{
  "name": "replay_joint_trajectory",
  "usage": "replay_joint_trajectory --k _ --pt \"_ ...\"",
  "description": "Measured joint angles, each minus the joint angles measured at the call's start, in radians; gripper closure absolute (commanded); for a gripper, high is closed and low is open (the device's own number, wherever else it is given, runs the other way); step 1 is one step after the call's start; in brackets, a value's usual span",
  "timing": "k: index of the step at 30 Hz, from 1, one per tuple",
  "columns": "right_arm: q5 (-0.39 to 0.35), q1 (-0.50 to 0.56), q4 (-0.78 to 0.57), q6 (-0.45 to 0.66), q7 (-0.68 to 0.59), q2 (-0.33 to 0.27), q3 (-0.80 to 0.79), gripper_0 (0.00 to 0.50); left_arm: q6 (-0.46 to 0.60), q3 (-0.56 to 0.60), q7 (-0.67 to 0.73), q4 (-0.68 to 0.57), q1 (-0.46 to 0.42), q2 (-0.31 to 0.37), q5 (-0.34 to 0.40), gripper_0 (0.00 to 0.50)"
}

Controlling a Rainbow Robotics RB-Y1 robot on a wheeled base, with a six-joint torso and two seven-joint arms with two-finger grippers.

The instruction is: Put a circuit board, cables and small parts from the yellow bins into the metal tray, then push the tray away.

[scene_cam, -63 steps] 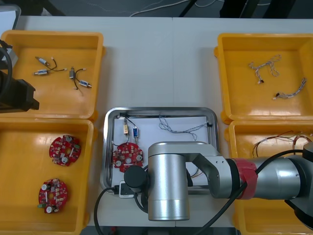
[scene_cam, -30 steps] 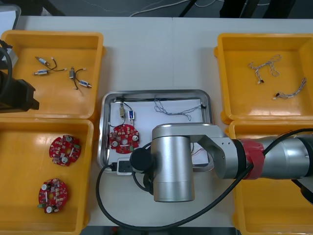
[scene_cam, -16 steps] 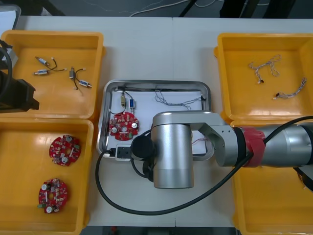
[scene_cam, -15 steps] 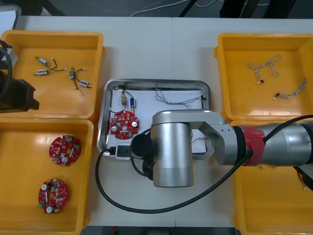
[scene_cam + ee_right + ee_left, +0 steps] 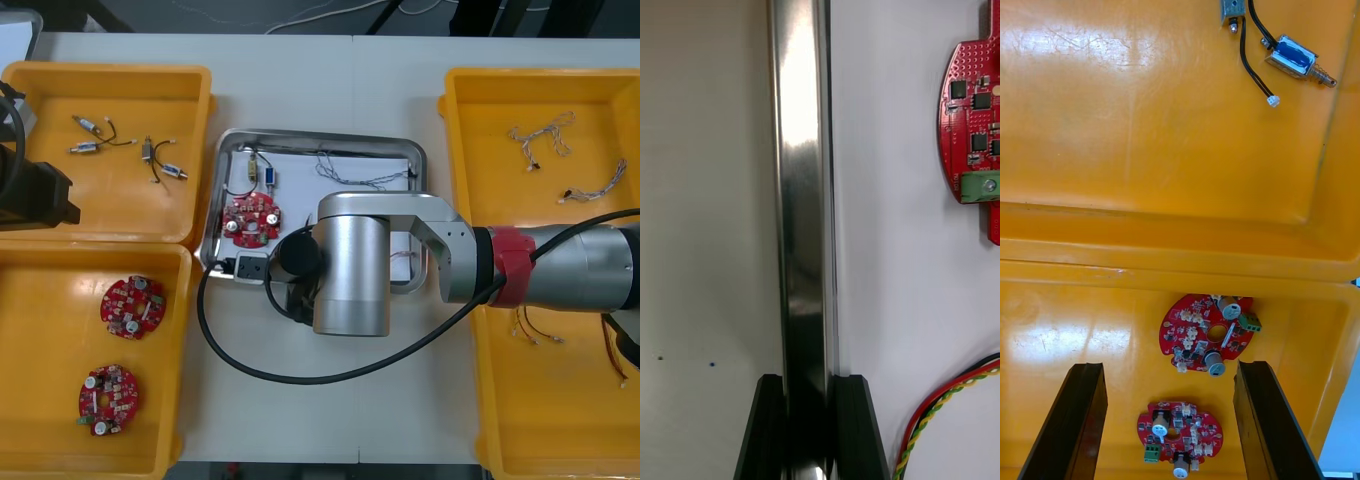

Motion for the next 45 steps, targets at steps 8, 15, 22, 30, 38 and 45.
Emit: replay_joint_trajectory --k 8,15,22,30,38,45 --pt "-0.001 -0.038 0.069 -0.01 0.113 -0.001 0.0 0.5 0.0 0.0 0.0 0.0 0.0 0.0 0.0 0.0" --pt "-0.04 -0.071 0.14 -0.076 0.161 -0.002 0.0 0.5 0.0 0.0 0.0 0.0 0.0 0.0 0.0 0.0" --pt "-0.057 -0.098 0.198 -0.135 0.215 -0.002 0.0 0.5 0.0 0.0 0.0 0.0 0.0 0.0 0.0 0.0" --pt "-0.058 -0.114 0.228 -0.138 0.226 -0.002 0.0 0.5 0.0 0.0 0.0 0.0 0.0 0.0 0.0 0.0" --pt "-0.059 -0.128 0.257 -0.142 0.226 -0.002 0.0 0.5 0.0 0.0 0.0 0.0 0.0 0.0 0.0 0.0" --pt "-0.06 -0.141 0.291 -0.169 0.226 -0.002 0.0 0.5 0.0 0.0 0.0 0.0 0.0 0.0 0.0 0.0"
